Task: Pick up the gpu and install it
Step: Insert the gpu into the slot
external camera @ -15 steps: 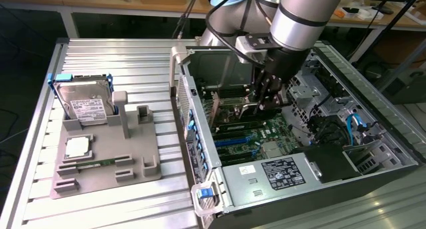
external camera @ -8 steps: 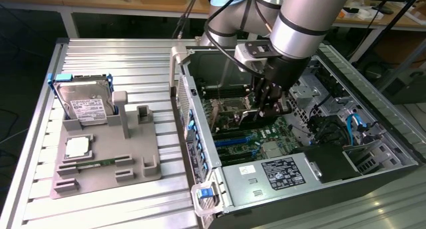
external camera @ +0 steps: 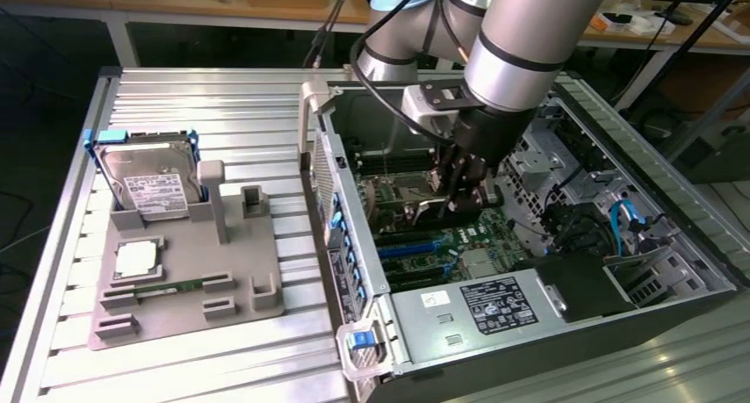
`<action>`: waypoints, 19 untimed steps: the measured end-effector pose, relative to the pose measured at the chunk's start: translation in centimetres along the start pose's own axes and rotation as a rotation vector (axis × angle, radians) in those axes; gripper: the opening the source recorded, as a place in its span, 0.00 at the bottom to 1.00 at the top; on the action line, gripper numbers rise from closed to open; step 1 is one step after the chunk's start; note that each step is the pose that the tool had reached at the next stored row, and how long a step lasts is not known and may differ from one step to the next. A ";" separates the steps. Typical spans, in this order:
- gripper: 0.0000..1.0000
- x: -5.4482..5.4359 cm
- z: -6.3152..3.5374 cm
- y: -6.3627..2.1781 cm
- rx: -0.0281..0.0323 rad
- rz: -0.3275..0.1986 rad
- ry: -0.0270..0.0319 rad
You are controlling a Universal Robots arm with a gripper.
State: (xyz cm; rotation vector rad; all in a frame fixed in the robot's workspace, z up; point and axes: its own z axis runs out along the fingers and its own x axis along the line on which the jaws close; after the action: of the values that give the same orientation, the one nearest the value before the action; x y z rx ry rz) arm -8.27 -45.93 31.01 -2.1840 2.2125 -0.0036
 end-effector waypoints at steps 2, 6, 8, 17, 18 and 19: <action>0.27 0.0 0.28 0.09 0.0006 0.000 -0.0001; 0.27 0.0 0.80 0.18 0.0017 0.000 0.0000; 0.27 0.0 1.00 0.23 0.0023 0.000 0.0001; 0.27 0.1 1.40 0.33 0.0035 0.006 -0.0001; 0.27 0.1 1.40 0.33 0.0035 0.008 0.0001; 0.27 0.1 1.40 0.33 0.0034 0.008 0.0002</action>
State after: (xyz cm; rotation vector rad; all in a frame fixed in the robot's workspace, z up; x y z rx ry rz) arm -8.56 -46.04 29.60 -2.1735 2.2196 -0.0074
